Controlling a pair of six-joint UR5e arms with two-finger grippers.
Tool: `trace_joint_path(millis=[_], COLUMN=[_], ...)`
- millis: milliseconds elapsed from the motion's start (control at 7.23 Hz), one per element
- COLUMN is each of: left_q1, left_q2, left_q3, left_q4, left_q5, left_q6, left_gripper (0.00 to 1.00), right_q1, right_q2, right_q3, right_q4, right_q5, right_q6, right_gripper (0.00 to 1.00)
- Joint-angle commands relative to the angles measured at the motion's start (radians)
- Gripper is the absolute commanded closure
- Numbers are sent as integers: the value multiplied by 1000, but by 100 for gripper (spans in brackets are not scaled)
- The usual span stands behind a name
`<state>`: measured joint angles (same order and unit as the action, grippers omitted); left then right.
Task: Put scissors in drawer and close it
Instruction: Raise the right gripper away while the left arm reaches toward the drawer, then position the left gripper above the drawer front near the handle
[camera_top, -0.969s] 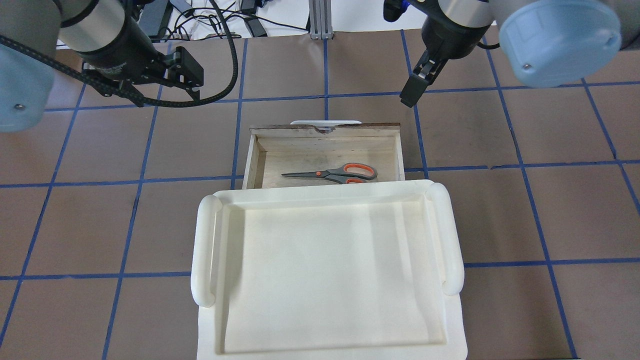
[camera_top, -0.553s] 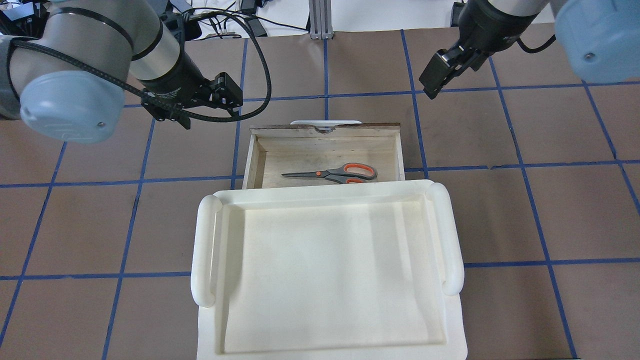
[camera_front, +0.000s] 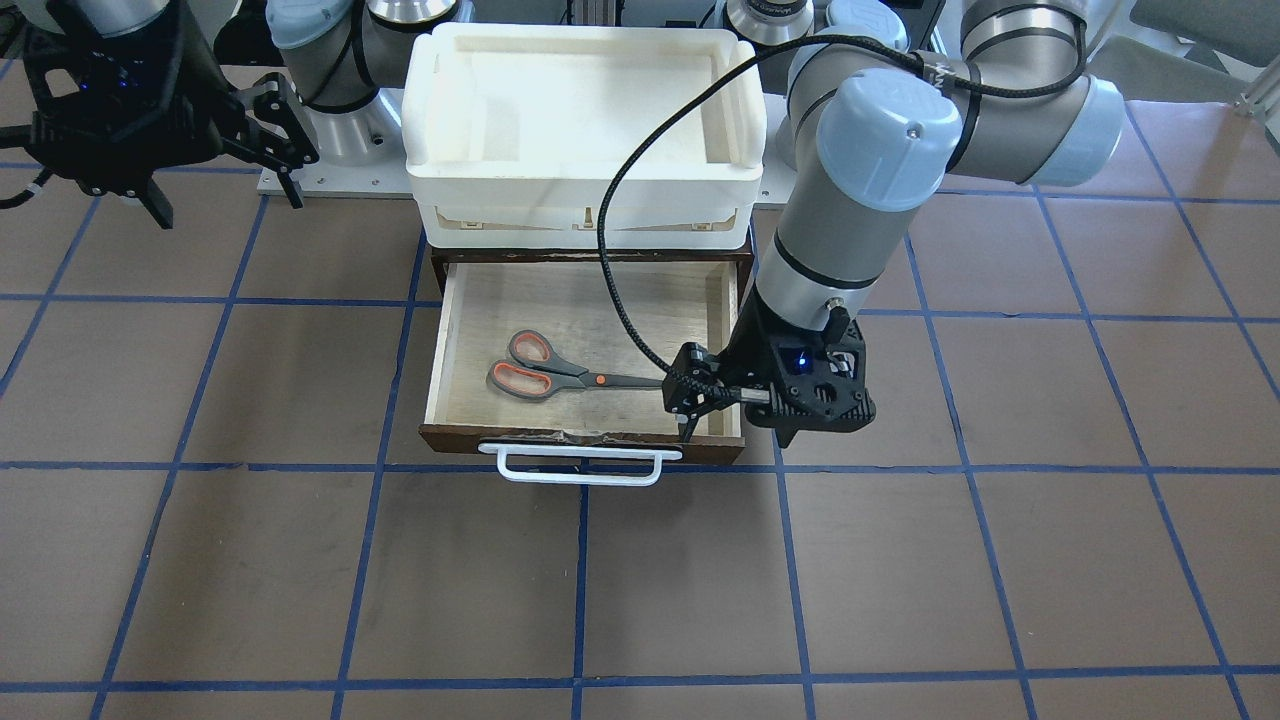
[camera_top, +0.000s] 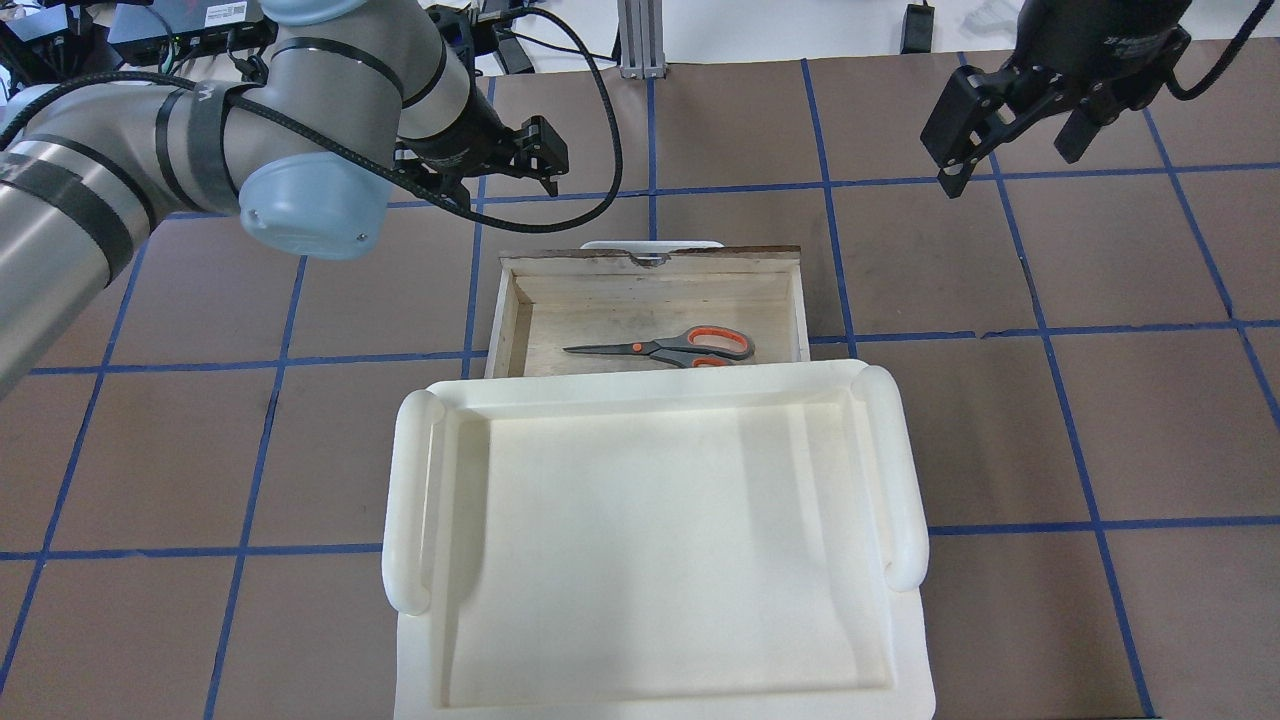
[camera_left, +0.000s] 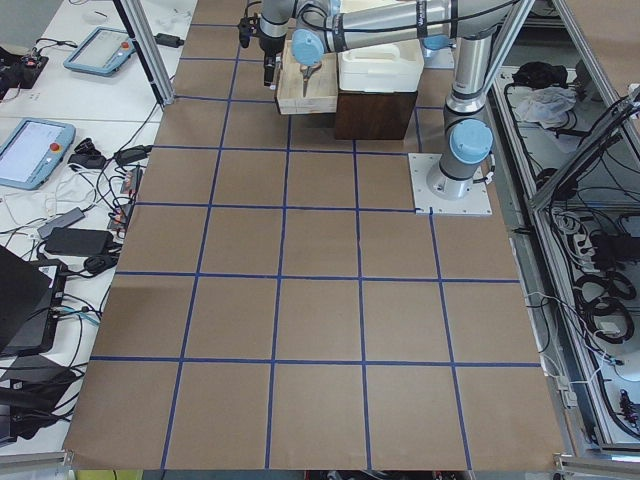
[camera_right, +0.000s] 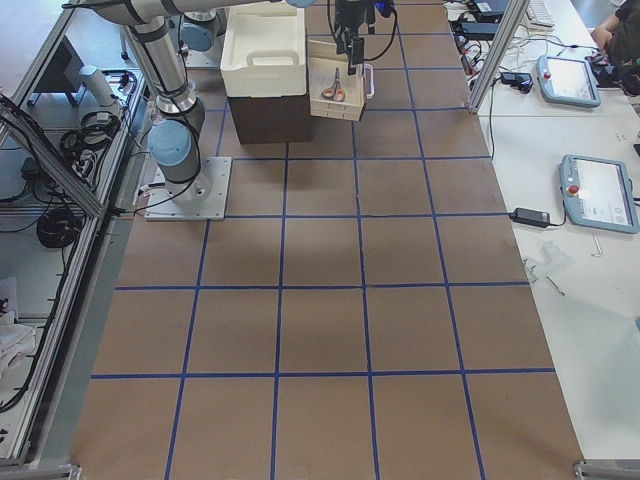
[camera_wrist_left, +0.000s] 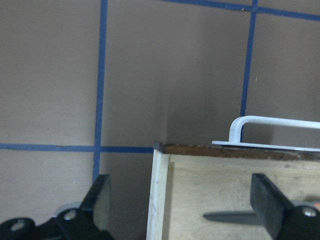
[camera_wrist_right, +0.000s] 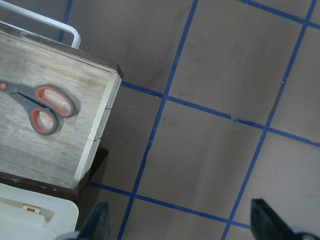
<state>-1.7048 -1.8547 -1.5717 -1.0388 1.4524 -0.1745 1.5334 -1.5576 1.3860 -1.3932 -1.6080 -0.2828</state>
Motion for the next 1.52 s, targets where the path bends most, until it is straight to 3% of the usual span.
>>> trace_joint_path(millis=[0, 553, 969, 1384], left_q1=[-36, -65, -105, -102], left_q2=[-116, -248, -296, -346], left_q3=[120, 225, 266, 311], left_q4=[8, 3, -195, -224], left_q5=[14, 22, 16, 14], left_q6=[1, 41, 97, 139], left_gripper=[1, 1, 0, 0], right_q1=[-12, -13, -12, -15], right_q2=[4, -15, -36, -36], right_q3=[-24, -12, 13, 22], right_q4=[23, 17, 19, 5], right_q5=[-27, -15, -13, -17], right_q6=[17, -36, -56, -56], right_gripper=[0, 0, 0, 0])
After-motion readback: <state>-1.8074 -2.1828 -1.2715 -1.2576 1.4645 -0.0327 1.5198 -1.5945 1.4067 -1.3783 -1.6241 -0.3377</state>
